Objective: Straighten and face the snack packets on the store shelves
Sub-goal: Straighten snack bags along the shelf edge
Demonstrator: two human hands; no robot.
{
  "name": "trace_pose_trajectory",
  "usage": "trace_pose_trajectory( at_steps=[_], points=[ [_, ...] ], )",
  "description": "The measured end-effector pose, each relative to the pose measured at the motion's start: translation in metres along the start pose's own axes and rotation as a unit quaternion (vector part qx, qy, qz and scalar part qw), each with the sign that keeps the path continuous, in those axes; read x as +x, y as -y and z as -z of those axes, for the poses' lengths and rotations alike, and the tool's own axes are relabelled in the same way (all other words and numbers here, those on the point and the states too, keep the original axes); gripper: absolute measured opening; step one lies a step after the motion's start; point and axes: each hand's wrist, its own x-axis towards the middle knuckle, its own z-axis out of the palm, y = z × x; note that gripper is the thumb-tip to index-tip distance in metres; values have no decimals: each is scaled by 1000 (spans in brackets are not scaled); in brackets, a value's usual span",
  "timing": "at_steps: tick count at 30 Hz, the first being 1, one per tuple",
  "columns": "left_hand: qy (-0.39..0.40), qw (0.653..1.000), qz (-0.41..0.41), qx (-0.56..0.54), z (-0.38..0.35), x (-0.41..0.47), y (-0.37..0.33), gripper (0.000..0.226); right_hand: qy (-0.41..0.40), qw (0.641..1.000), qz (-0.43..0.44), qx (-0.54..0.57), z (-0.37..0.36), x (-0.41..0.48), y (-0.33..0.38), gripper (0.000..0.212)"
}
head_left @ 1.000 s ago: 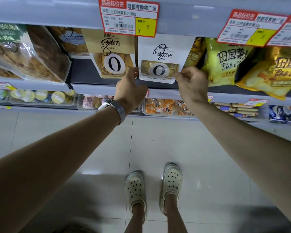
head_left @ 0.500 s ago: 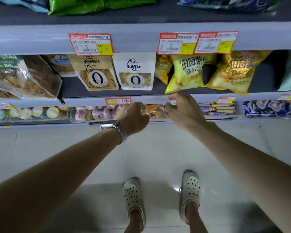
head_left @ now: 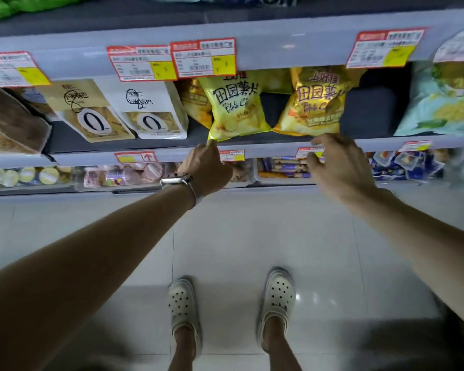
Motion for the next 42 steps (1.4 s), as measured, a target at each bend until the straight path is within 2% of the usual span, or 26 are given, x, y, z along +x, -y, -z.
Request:
trace_pose_trajectory(
  at_steps=[4, 7, 10, 12, 14, 18, 23, 28, 32, 36, 42],
  points=[
    [-26, 995, 56, -83, -2, 22, -23, 69, 31, 987, -86, 135, 4, 15, -22, 45],
    [-65, 983, 82, -152, -5, 37, -28, 74, 9, 959, -150, 241, 3, 36, -29, 52],
    [-91, 968, 96, -212, -8, 49, -28, 61, -2, 919, -206, 336, 5, 55, -22, 79],
    [-101, 961, 90, -242, -10, 56, -27, 64, -1, 898, -238, 369, 6, 66, -14, 98],
    [-119, 957, 71, -255, -13, 61, -25, 72, -13, 881, -260, 395, 5, 75, -9, 106],
    [-151, 943, 42, -294, -18, 68, -23, 78, -19, 866, -263, 426, 2, 86, -2, 94],
    [-155, 924, 46, -347, -15, 74, -28, 99, -30, 860, -267, 433, -4, 97, 2, 106],
    [-161, 926, 78, -333, -14, 80, -45, 84, -22, 853, -284, 437, -8, 111, 0, 104],
    [-196, 920, 98, -325, -16, 81, -48, 85, -29, 856, -288, 429, -9, 115, -8, 96],
    [-226, 918, 70, -319, -16, 77, -47, 83, -40, 879, -264, 396, -5, 115, -13, 85],
    [-276, 891, 32, -359, -19, 62, -37, 81, -62, 881, -220, 415, 5, 96, -25, 75]
  ],
)
